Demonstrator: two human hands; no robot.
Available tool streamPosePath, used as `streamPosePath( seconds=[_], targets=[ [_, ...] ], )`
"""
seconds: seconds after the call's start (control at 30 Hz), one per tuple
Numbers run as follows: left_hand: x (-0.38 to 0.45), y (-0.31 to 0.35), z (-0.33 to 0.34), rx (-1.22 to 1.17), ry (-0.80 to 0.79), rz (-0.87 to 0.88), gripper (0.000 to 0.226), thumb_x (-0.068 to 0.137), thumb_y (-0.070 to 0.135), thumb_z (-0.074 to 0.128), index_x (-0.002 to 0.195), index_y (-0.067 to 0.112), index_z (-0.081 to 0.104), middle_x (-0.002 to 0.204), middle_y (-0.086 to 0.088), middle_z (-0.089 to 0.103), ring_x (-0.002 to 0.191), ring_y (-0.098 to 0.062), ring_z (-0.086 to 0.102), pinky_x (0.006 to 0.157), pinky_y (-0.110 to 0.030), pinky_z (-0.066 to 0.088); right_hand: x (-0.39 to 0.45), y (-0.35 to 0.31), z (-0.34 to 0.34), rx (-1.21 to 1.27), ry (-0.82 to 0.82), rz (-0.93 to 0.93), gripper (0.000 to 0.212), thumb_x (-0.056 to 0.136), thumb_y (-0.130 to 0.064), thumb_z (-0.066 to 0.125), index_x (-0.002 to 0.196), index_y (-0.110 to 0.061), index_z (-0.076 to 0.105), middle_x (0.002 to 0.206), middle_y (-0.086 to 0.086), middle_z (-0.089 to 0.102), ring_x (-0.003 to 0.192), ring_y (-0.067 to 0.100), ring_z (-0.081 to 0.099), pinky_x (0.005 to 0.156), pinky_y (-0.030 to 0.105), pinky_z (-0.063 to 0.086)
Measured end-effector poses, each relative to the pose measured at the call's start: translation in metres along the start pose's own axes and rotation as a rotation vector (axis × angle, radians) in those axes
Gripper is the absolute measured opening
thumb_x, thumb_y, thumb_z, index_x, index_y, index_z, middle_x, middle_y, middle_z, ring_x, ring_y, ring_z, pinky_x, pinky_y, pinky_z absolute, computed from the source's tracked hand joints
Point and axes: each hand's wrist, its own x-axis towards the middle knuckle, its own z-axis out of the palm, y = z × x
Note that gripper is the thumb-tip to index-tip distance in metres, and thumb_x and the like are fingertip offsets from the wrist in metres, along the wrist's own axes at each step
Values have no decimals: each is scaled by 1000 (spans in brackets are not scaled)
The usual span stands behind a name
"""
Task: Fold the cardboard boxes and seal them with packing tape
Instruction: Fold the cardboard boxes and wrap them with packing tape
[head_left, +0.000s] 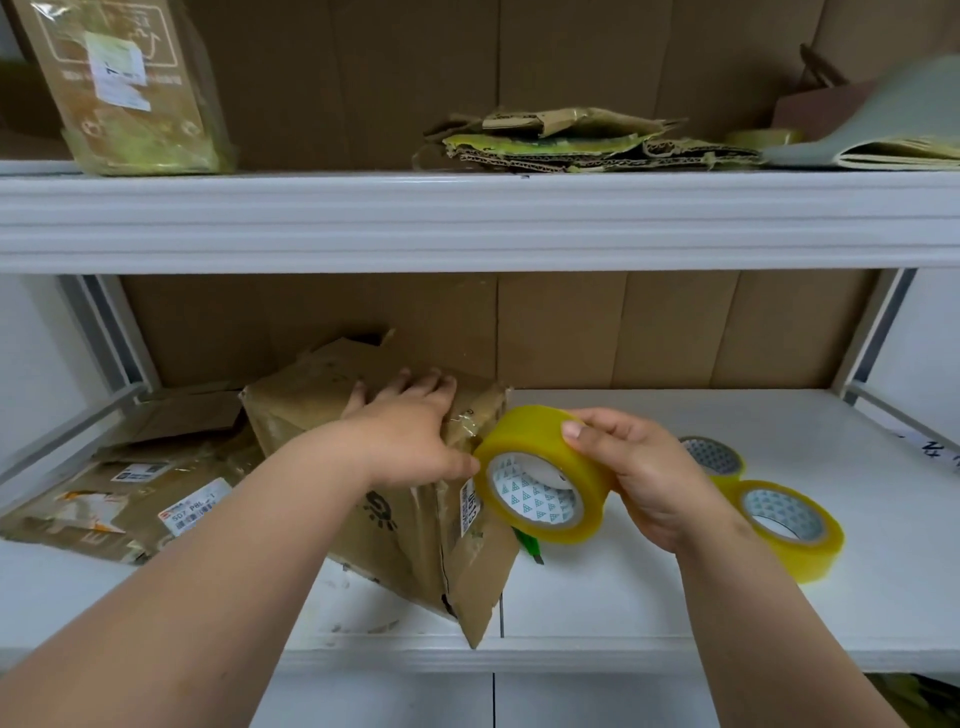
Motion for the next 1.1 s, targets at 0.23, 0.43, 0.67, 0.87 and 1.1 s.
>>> streamPosePath(
  seconds=[0.23,0.43,0.67,0.87,1.1],
  targets=[
    [7,-7,-8,51,89,159,74,97,41,53,158,30,13,166,10,5,152,-22,6,123,-41,15,2,7,7,45,-44,-43,41,64,-55,79,88,-21,78,81,7,74,72,16,68,69,29,53],
    [10,-19,12,26,387,171,62,97,24,51,150,47,30,156,15,32,140,-21,34,108,-45,41,0,19,24,261,-135,-5,38,74,-26,72,107,-8,71,96,10,74,85,19,69,72,25,54],
    [13,-32,24,-130,404,193,53,101,36,46,150,47,30,158,18,29,145,-13,32,115,-46,33,-10,31,38,190,-258,33,27,89,-35,60,104,-17,75,103,6,74,94,14,68,81,24,51],
    [18,-36,19,-193,369,210,47,103,32,46,147,46,37,156,20,32,144,-9,32,116,-35,33,-19,42,49,80,-183,36,32,88,-46,58,105,-23,72,107,3,74,101,17,68,93,35,52],
    [19,-33,19,-236,317,179,52,103,24,46,149,45,33,158,20,27,146,-7,26,110,-18,20,-36,66,66,60,-69,43,26,89,-56,59,83,-34,72,84,-5,72,78,5,65,69,15,50]
  ],
)
